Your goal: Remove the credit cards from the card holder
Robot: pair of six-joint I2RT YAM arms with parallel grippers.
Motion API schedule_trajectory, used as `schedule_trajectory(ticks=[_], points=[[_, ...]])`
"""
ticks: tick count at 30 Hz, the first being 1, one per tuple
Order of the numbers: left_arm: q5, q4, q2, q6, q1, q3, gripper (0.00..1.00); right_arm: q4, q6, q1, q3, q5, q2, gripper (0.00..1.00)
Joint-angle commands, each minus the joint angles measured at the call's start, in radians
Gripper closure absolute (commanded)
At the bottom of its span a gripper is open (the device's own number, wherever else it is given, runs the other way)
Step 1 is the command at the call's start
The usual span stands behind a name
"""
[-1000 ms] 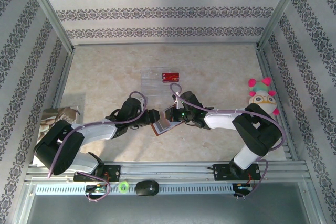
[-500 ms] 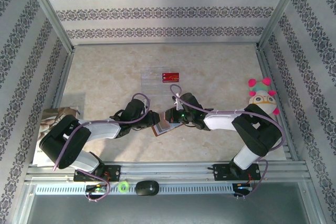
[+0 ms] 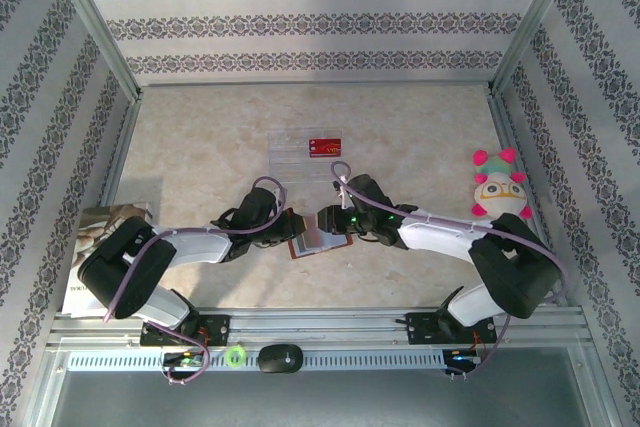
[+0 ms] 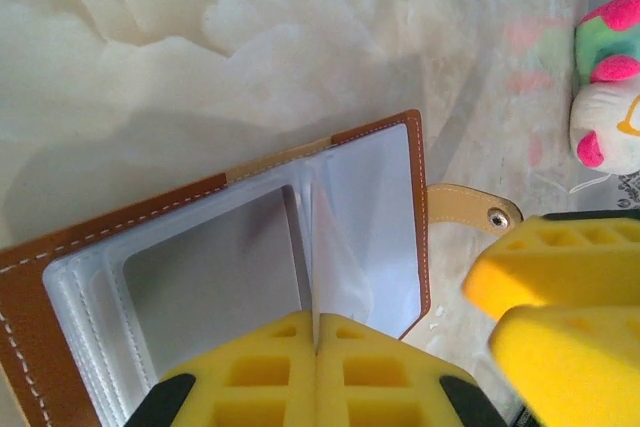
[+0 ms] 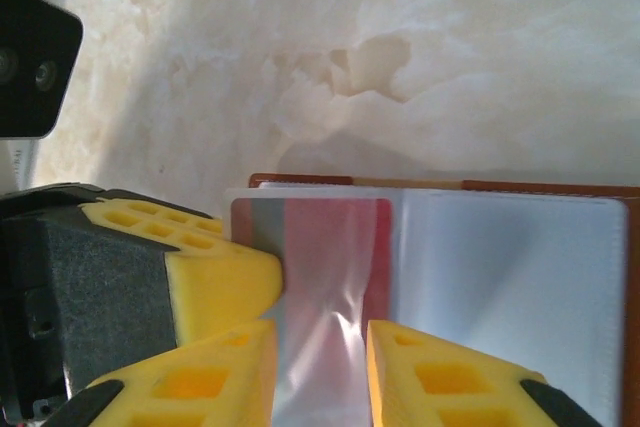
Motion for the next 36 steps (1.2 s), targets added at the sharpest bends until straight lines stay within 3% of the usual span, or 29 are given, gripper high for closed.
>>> schedule_trajectory(ticks=[1, 4, 8, 13, 19, 27, 29, 32, 36], points=[[0.020, -0.109, -0.053, 0.024, 0.004, 0.039, 1.00, -0.227, -0.079, -0.019, 0.066, 0.112, 0.001, 0.77], [0.021, -0.180, -0.075, 0.050, 0.005, 0.069, 1.00, -0.284, -0.122, -0.016, 0.089, 0.149, 0.051, 0.88], [0.051, -0.204, -0.056, 0.053, 0.004, 0.107, 1.00, -0.313, -0.136, 0.011, 0.106, 0.180, 0.125, 0.95], [0.110, -0.132, -0.009, 0.017, -0.014, 0.138, 0.73, -0.230, -0.070, 0.053, 0.071, 0.168, 0.185, 0.98], [0.125, -0.101, 0.060, -0.001, -0.067, 0.199, 0.65, -0.193, -0.018, 0.031, 0.007, 0.228, 0.082, 0.89], [0.126, -0.089, 0.134, -0.011, -0.096, 0.248, 0.62, -0.213, 0.012, -0.067, -0.133, 0.315, -0.221, 0.77], [0.114, -0.089, 0.142, -0.015, -0.096, 0.242, 0.62, -0.180, -0.006, -0.074, -0.151, 0.272, -0.267, 0.74], [0.065, -0.133, 0.116, 0.013, -0.094, 0.232, 0.61, -0.142, -0.053, -0.079, -0.120, 0.108, -0.240, 0.81], [0.018, -0.189, 0.083, 0.054, -0.088, 0.226, 0.61, -0.086, -0.064, -0.072, -0.096, -0.005, -0.142, 0.88]])
